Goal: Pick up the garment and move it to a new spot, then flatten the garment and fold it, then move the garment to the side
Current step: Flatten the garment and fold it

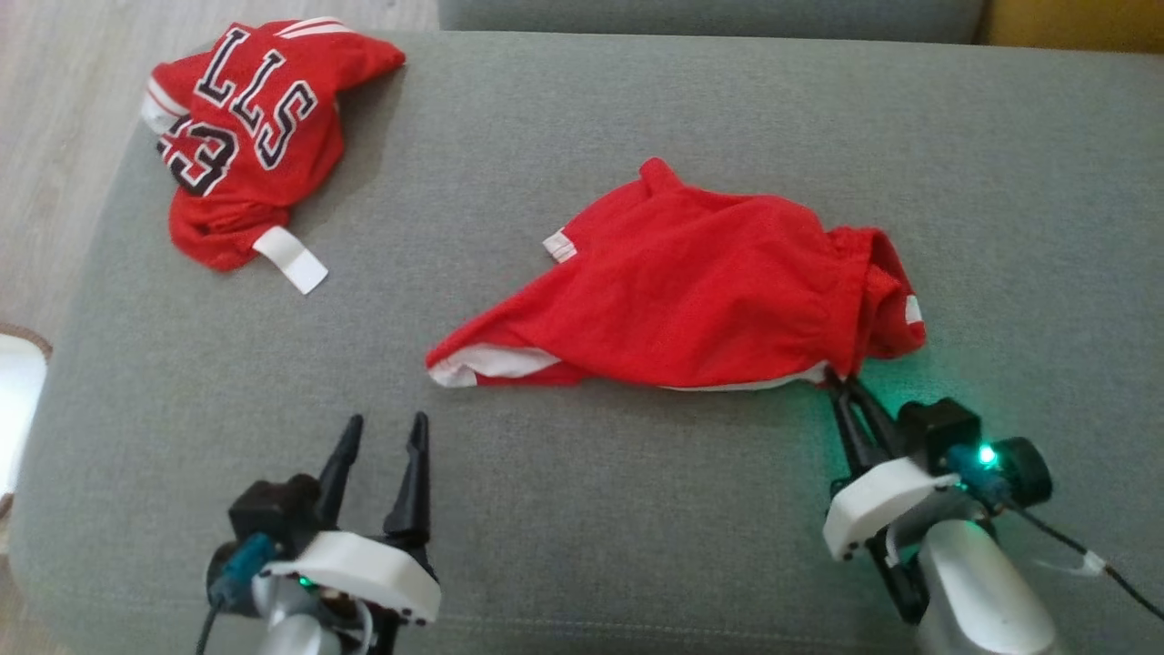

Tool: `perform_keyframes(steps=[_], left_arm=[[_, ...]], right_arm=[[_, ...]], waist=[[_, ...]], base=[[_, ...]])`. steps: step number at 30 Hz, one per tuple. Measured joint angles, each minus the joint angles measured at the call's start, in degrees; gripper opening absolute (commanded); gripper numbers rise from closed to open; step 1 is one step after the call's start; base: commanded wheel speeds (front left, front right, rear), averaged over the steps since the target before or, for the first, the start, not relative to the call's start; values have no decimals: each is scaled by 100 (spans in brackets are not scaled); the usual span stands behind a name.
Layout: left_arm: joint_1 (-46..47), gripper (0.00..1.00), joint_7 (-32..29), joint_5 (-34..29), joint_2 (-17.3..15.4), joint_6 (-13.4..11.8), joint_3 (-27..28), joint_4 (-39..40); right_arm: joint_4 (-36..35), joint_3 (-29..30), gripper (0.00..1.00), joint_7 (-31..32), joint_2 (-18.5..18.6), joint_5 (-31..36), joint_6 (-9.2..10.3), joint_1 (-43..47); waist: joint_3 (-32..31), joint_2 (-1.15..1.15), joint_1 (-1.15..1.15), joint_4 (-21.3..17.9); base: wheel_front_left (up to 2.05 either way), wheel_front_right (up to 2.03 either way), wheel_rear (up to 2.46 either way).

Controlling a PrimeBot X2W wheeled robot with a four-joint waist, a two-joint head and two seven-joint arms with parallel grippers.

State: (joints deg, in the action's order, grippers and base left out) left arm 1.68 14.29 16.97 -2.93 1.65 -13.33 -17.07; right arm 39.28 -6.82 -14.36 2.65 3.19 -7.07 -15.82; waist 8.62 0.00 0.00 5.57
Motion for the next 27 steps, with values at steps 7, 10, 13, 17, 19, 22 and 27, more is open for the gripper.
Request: perform_keyframes(steps=[7,10,13,17,19,22,27], left_arm=[[85,100,-1,177,2,253,-491,-422],[157,100,-1,244,10,290,-634,-600],[311,100,-1,326,9,286,-653,-872],[580,100,-1,334,10,281,-666,-1171],[710,100,-1,336,12,280,-680,-1255],[845,100,-1,521,15,281,-748,-1381],[944,64,-1,630,19,237,-853,-1583]], right_arm=[[-377,269,0,0,1,-121,0,94],[-404,319,0,0,2,-131,0,218],[-422,314,0,0,1,-179,0,253],[-460,240,0,0,1,-233,0,240],[-463,187,0,0,1,-285,0,239],[-470,146,0,0,0,-328,0,238],[-491,53,0,0,0,-386,0,237]], waist=[[29,0,0,-213],[50,0,0,-290],[68,0,0,-352],[99,0,0,-437],[115,0,0,-470],[141,0,0,-508],[155,0,0,-572]], base=[[0,0,0],[0,0,0],[0,0,0],[0,0,0],[0,0,0],[0,0,0],[0,0,0]])
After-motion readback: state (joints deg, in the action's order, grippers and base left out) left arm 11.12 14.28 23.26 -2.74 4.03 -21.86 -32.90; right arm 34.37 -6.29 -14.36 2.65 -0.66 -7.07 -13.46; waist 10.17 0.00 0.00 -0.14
